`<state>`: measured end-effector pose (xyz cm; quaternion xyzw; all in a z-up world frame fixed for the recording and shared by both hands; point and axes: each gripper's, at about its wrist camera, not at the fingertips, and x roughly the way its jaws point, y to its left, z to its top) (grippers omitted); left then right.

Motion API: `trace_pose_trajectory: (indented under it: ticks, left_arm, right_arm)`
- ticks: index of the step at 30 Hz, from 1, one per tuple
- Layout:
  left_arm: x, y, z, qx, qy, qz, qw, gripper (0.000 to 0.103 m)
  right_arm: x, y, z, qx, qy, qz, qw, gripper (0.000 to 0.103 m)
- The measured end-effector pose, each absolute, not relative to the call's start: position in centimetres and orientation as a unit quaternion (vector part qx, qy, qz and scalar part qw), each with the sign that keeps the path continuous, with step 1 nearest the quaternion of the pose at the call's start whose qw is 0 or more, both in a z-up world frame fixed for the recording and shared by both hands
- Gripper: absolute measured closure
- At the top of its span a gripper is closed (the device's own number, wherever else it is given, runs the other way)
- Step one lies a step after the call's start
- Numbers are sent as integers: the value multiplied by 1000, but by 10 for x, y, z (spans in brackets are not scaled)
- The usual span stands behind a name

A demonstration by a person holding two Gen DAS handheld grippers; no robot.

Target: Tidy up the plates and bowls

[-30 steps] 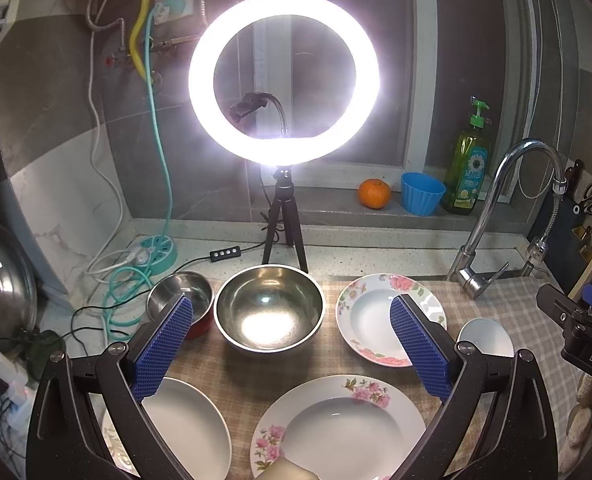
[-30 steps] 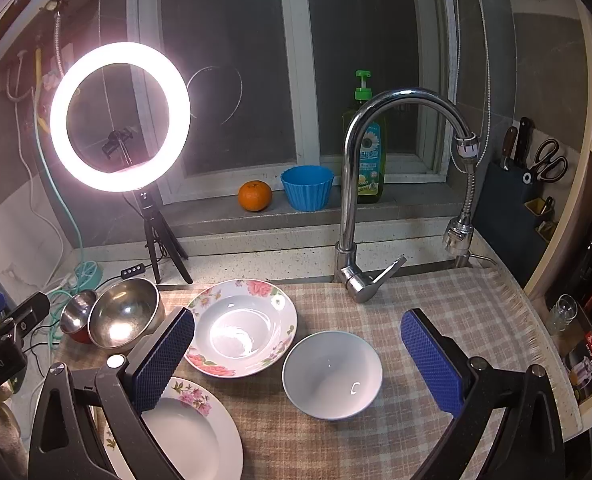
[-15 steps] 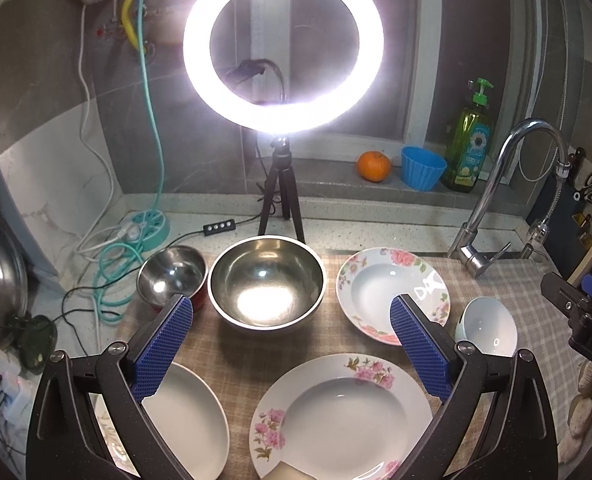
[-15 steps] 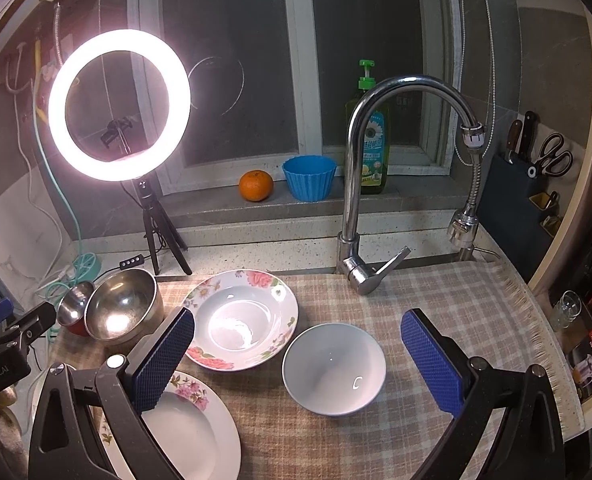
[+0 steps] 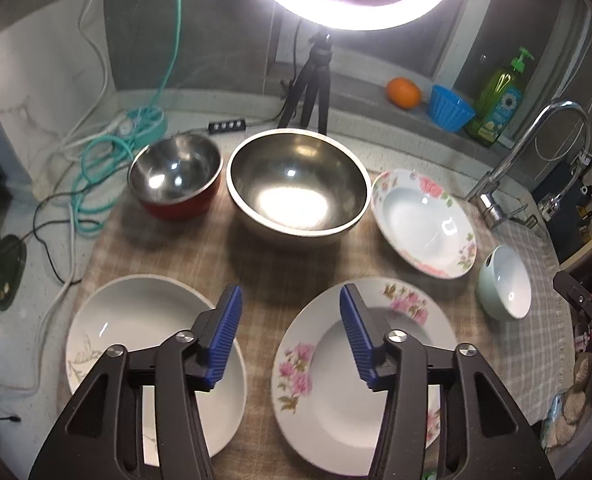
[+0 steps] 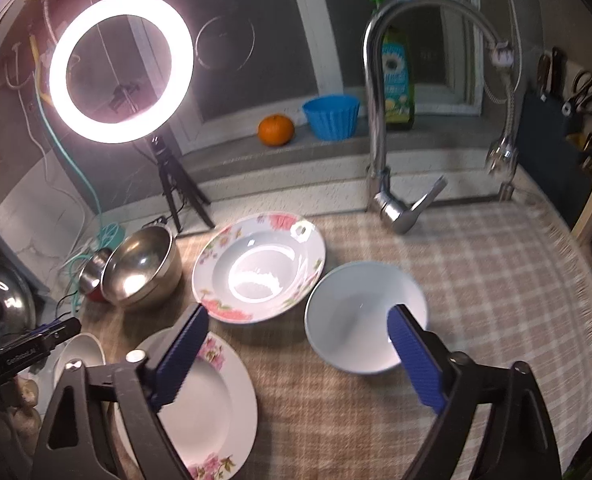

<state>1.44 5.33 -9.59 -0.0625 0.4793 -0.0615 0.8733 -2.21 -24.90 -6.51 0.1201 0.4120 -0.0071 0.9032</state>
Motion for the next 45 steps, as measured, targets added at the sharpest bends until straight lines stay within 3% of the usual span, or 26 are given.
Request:
trace_pose_trajectory:
  ticks: [6,8,9,10,11,14,27,29,33,37,45]
  left_arm:
    - [3,61,-121,-75,534,-90,837,60]
    - [-1,58,-126,-75,544,-107,829,70]
    - [-2,57,-128,-74,548,-111,825,70]
    - [-2,57,-132,-82,557,-118,818,78]
    - [-2,56,-135,-91,564,-126,811,93]
    - [-1,55,-140,-87,571,-131,806,95]
    - [16,47,-144,-42,567,-138,811,87]
    - [19,44,-146,-35,570,-141,809,78]
    - [23,42,-149,-29,573,-144,806,77]
    - [24,40,-150,-23,575,-146,804,58]
    - [29,36,-156,-13,582,-153,799,58]
  right_arm:
    - [-25,-244,-99,156,472,55,866,51]
    - [-27,-241,-110,168,490,70,852,54]
    - [-27,-239,-115,175,498,74,846,58]
    - [-28,-239,-120,185,506,79,839,59]
    - [-28,-238,-125,196,512,84,832,61]
    - [-31,-233,-132,203,520,87,825,61]
    - [-23,-229,-146,227,541,98,804,61]
    - [-22,-229,-147,229,544,97,801,61]
    - [-21,-229,-152,226,554,97,795,58]
    - [-18,-234,-161,250,564,96,781,54]
    - [-15,-235,-168,255,574,96,772,52]
